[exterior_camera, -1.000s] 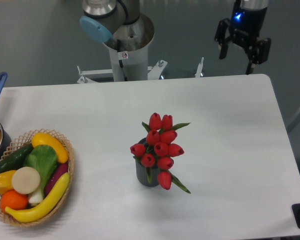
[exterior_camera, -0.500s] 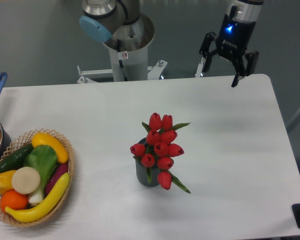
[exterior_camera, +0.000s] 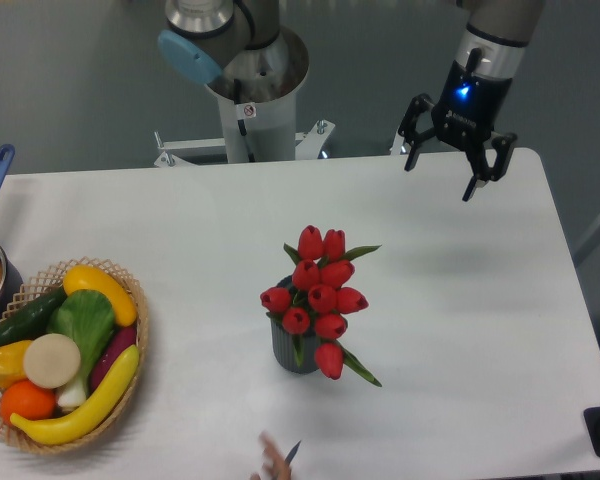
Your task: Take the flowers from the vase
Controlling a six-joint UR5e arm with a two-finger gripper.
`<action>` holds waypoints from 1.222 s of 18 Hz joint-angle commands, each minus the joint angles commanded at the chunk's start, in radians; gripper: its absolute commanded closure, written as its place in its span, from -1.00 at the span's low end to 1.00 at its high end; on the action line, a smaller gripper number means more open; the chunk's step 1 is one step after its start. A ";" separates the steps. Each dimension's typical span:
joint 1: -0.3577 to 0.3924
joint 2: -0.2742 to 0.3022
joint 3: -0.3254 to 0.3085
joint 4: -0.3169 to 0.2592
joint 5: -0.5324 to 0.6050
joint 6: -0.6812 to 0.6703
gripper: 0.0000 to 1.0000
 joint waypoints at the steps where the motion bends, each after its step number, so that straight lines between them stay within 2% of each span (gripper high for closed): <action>1: -0.002 -0.006 -0.003 0.002 -0.026 0.008 -1.00; 5: -0.018 -0.041 -0.014 0.003 -0.111 0.011 -1.00; 12: -0.023 -0.045 -0.025 0.003 -0.172 0.011 -1.00; 15: -0.058 -0.051 -0.034 0.003 -0.206 0.009 -1.00; 19: -0.124 -0.057 -0.086 0.005 -0.275 0.009 -1.00; 22: -0.176 -0.077 -0.104 0.034 -0.347 0.006 -1.00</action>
